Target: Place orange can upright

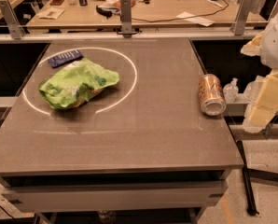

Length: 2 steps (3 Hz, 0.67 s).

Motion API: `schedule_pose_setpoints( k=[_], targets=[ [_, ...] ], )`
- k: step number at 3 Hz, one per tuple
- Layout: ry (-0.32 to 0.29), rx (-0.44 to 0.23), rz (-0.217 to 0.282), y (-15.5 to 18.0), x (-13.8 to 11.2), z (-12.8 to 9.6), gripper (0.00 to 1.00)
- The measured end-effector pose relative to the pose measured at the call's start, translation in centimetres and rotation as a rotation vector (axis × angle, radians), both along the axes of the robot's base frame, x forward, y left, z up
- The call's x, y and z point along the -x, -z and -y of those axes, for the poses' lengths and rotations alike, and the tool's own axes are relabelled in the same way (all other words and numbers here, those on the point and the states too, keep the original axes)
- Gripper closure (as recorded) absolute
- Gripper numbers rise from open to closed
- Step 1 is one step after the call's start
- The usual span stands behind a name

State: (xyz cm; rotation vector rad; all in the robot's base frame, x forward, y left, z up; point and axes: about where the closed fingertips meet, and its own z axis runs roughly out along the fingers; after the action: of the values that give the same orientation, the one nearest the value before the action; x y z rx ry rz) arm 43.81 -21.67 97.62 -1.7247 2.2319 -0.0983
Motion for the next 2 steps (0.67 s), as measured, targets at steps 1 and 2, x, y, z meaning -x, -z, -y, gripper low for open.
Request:
schedule_pose_setpoints(
  k=[1,2],
  targets=[
    [0.0,0.0,0.0,0.0,0.0,0.0,0.0],
    [0.026,-0.04,-0.009,-0.26,-0.19,0.2,0.0]
  ],
)
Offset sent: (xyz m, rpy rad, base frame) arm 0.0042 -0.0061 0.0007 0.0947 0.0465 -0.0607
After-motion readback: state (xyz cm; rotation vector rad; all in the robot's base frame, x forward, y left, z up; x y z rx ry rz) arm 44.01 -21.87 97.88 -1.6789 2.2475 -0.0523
